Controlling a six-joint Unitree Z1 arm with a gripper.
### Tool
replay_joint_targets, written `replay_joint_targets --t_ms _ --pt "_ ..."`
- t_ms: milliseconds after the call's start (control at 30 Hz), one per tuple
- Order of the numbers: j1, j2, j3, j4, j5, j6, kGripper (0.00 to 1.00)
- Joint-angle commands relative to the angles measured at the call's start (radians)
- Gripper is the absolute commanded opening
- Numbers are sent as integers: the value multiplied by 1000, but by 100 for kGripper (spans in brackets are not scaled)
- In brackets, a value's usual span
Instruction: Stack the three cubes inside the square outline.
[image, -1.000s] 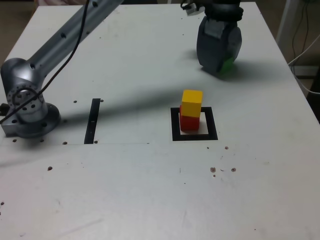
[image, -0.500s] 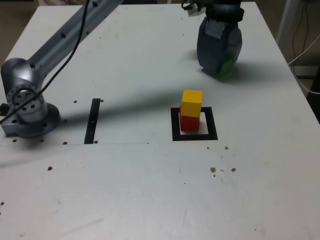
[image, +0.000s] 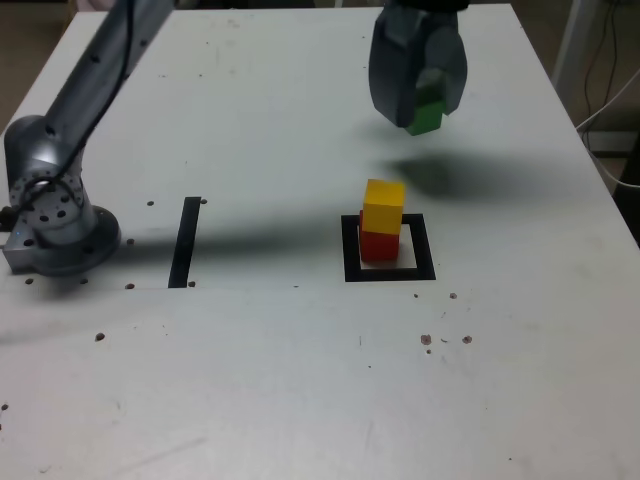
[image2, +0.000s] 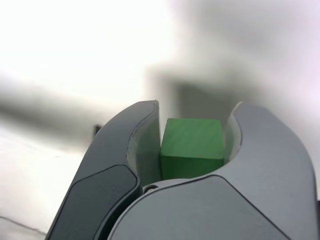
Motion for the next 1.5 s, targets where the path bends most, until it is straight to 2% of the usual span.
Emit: replay_joint_targets --t_ms 0,267,700,933,1467 --pt "-10 -44 39 11 -2 23 35" --pt "-65 -178 185 -4 8 71 35" --pt "-182 -300 325 -45 11 124 35" --pt "-241 -322 383 -85 19 141 35" --pt "-345 -326 483 -222 9 121 35"
